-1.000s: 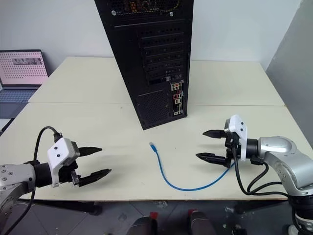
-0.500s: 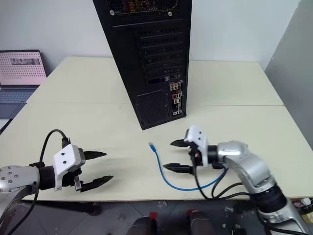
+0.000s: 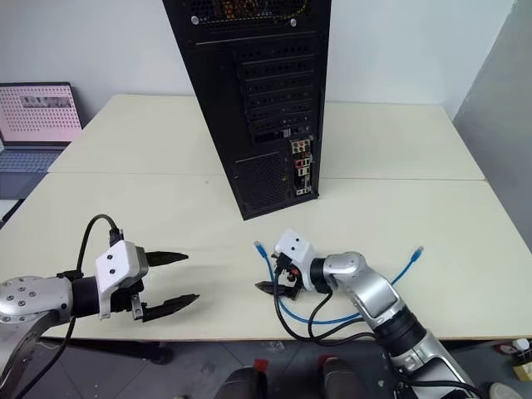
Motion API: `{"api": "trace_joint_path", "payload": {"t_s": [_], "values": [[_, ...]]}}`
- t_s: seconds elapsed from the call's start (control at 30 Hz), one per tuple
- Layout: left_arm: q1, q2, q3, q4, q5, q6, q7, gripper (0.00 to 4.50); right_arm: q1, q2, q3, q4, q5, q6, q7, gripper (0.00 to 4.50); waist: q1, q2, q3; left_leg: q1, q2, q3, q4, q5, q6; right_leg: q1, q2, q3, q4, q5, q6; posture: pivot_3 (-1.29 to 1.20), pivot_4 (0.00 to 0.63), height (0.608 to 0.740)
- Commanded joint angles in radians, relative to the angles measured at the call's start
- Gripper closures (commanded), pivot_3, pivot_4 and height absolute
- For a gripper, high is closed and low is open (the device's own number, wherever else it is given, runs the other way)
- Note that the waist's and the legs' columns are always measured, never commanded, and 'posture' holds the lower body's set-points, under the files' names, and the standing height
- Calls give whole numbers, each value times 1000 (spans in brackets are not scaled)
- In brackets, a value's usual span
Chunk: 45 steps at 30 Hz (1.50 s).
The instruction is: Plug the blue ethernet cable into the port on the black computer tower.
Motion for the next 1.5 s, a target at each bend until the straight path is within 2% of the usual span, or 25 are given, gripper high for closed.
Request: {"api": "trace_joint_path", "payload": {"t_s": [0.03, 0.13, 0.27, 0.43, 0.57, 0.8, 0.9, 1.0, 1.2, 1.37, 1.5], "values": [[-29, -7, -4, 6, 3, -25, 10, 0, -4, -3, 10, -51, -20, 14, 1, 1672, 0, 0, 0, 0, 0, 0, 0, 0, 0, 0, 0, 0, 0, 0, 0, 0, 150, 740], [-53, -12, -19, 20, 9, -34, 12, 0, -1, 2, 16, -56, -28, 39, -5, 2220, 0, 0, 0, 0, 0, 0, 0, 0, 0, 0, 0, 0, 0, 0, 0, 0, 150, 740], [-79, -21, -39, 32, 19, -44, 16, 0, -2, 1, 16, -45, -67, 41, -23, 3308, 0, 0, 0, 0, -1, 0, 0, 0, 0, 0, 0, 0, 0, 0, 0, 0, 150, 740], [-84, -24, -51, 38, 21, -55, 21, 0, 0, -35, -3, -56, -82, 35, -18, 4354, 0, 0, 0, 0, 0, 0, 0, 0, 0, 0, 0, 0, 0, 0, 0, 0, 150, 740], [-94, -27, -70, 47, 28, -64, 23, 0, 4, -115, -35, -112, -70, 43, 28, 4431, 4, 0, 0, 0, 0, 0, 1, 0, 0, 1, 0, -1, 0, 0, 0, 0, 150, 740], [-81, -45, -110, 35, 50, -83, 27, 0, 59, -357, -135, -243, -19, 50, 157, 4431, 3, 0, 0, -1, -1, 0, 1, 0, 0, 1, -3, -2, -1, 0, 0, 0, 150, 740], [-91, -61, -136, 29, 51, -82, 30, 0, 72, -397, -173, -267, 0, 65, 170, 4431, -1, 0, 0, -1, -1, 0, 1, 0, 0, 1, -1, -2, -1, 0, 1, 0, 150, 740], [-100, -67, -153, 25, 52, -80, 25, 0, 74, -397, -185, -270, 6, 64, 170, 3849, -8, 0, 0, 0, 0, 0, 1, 0, 0, 1, 1, -1, 0, 0, 1, 0, 150, 740], [-117, -68, -180, 23, 49, -76, 22, 0, 78, -390, -203, -308, 68, 64, 210, 2380, -6, -1, 0, -1, -1, 0, 1, 0, 0, 1, 1, 0, 0, 0, 0, 0, 150, 740], [-125, -70, -196, 25, 52, -77, 25, 0, 70, -295, -206, -250, 61, 74, 131, 1224, -7, -1, 0, -1, -1, -1, 1, 0, 0, 1, 1, 0, 0, 0, 0, 0, 150, 740], [-120, -70, -196, 24, 52, -78, 25, 0, 79, -254, -185, -182, 28, 44, 98, 1224, -2, -1, -1, -1, -1, 0, 1, 0, 0, 1, 0, 0, 0, 0, 0, 0, 150, 740]]}}
